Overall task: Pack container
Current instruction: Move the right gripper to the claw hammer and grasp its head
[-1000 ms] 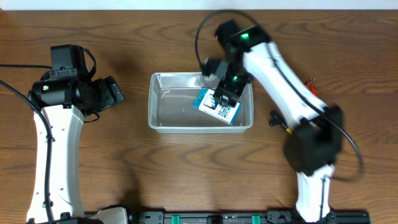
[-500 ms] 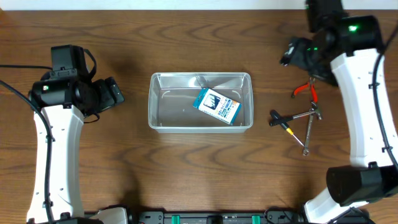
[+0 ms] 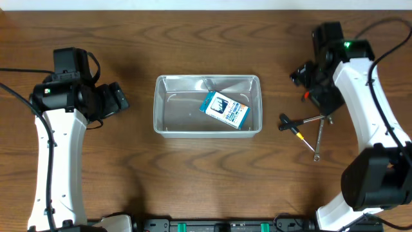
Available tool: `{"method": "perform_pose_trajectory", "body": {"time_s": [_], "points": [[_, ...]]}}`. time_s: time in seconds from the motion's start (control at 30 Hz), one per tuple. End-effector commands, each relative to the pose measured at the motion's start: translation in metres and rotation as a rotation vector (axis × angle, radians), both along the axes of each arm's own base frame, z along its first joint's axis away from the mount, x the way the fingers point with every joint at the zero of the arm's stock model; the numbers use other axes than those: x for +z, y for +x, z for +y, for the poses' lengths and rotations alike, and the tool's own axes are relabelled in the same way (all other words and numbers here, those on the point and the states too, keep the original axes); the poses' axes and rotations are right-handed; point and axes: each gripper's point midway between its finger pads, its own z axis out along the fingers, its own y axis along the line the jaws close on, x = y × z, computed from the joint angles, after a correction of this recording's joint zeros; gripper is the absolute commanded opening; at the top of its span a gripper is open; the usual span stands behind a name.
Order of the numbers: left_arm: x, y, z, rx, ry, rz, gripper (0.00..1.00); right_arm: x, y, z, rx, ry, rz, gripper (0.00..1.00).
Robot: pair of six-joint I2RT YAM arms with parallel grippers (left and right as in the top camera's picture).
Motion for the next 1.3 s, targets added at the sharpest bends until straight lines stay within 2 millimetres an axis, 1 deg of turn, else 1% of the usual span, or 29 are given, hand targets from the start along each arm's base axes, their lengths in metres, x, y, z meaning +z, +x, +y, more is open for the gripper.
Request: {"method": "perform_pose_trajectory", "body": {"time_s": [0.0,0.1,0.27,0.5,0.63,0.83,1.07,1.27], "points": [[0.003,-0.002,0.003,0.002,0.015,0.004,0.98,-0.026,-0.009,-0.002,-0.053,0.046,0.038,0.99],[0.002,-0.006,0.002,0.002,0.012,0.019,0.98,-0.040,-0.010,-0.007,-0.056,0.048,0.033,0.99],[0.001,-0.008,0.002,0.002,0.011,0.027,0.98,-0.055,-0.013,-0.014,-0.055,0.046,0.032,0.99],[0.001,-0.009,0.002,0.002,0.010,0.036,0.98,-0.081,-0.021,-0.015,-0.054,0.043,0.033,0.99],[0.000,-0.012,0.002,0.002,0.009,0.044,0.98,-0.093,-0.019,-0.015,-0.050,0.042,0.007,0.97],[-0.001,-0.016,0.001,0.002,0.006,0.061,0.98,-0.100,-0.014,-0.022,-0.053,0.008,-0.030,0.96],[-0.001,-0.016,0.001,0.002,0.006,0.064,0.98,-0.104,-0.009,-0.029,-0.058,-0.034,-0.057,0.94],[-0.001,-0.016,0.001,0.002,0.006,0.064,0.98,-0.112,-0.013,-0.033,-0.061,-0.058,-0.031,0.90]]}}
